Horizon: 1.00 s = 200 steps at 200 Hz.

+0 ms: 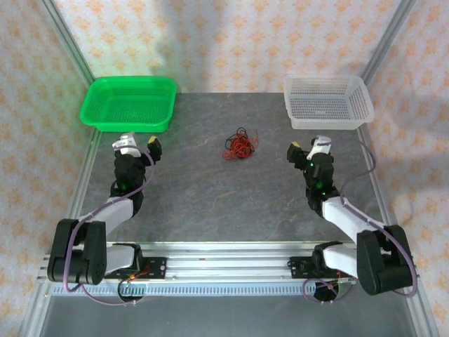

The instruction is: Untangle the cables

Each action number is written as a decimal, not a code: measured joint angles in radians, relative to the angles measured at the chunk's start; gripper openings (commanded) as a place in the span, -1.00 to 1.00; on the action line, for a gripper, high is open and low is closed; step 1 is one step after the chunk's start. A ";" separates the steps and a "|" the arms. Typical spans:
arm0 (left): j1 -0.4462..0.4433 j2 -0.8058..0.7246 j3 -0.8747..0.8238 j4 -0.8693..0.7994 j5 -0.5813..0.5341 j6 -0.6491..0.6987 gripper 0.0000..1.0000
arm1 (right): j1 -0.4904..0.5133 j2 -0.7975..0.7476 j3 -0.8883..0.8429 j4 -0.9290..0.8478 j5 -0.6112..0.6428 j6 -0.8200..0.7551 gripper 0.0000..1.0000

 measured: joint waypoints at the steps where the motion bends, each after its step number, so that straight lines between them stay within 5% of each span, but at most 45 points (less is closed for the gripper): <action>1: 0.000 -0.002 0.000 -0.002 0.002 -0.002 0.84 | 0.001 -0.002 0.002 -0.006 -0.001 0.002 0.67; 28: -0.038 -0.041 0.042 -0.084 0.061 -0.066 0.84 | 0.029 -0.037 0.101 -0.206 -0.054 0.078 0.67; 60: -0.211 -0.014 0.173 -0.204 0.101 -0.092 0.88 | 0.033 -0.036 0.211 -0.402 -0.131 0.192 0.67; 120: -0.505 0.329 0.628 -0.516 0.123 -0.072 0.98 | 0.033 0.007 0.267 -0.608 -0.278 0.335 0.67; 200: -0.559 0.859 1.215 -0.899 0.145 0.023 0.98 | 0.033 -0.103 0.254 -0.731 -0.311 0.344 0.83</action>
